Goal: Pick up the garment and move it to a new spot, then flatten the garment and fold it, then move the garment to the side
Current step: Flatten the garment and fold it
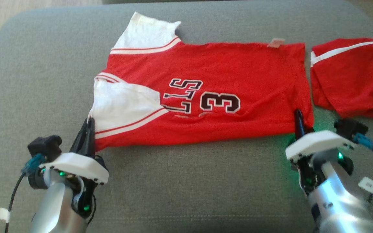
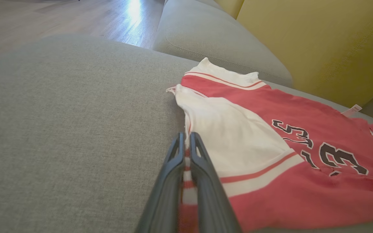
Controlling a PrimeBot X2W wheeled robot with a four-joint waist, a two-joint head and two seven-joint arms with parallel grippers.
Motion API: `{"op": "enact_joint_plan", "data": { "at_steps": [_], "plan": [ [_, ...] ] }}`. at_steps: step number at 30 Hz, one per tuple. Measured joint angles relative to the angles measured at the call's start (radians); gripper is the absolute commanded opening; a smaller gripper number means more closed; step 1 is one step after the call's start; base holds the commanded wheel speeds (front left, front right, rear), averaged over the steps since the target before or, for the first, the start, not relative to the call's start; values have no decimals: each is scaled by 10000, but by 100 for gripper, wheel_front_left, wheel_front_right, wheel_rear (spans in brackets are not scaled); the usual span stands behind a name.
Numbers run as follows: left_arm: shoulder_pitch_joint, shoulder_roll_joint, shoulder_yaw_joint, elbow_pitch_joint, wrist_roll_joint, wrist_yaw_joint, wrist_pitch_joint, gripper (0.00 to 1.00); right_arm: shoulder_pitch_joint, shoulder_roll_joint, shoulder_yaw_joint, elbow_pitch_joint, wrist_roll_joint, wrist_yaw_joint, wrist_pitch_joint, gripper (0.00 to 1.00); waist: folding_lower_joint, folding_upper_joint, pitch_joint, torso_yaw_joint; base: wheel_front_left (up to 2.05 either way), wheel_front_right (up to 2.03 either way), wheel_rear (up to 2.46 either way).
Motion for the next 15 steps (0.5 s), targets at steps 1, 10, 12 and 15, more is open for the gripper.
{"op": "enact_joint_plan", "data": {
  "at_steps": [1,10,12,15],
  "plan": [
    [21,8,12,0,8,0,0,0,159,-42,0,-56,-36,0,2,0,0,0,-68,-16,0,0,0],
    [1123,606,-573,153,-54,-73,17,0,1829,-794,504,-1377,-238,0,1864,0,0,0,-831,-292,0,0,0],
    [1291,800,-777,88,-167,-73,86,0,2201,-965,485,-1816,-222,0,2389,0,0,0,-995,-313,0,0,0],
    [1454,1074,-936,-234,-320,-75,286,0,2753,-1133,359,-2640,-226,0,3195,0,0,0,-1155,-346,0,0,0]
  ]
}}
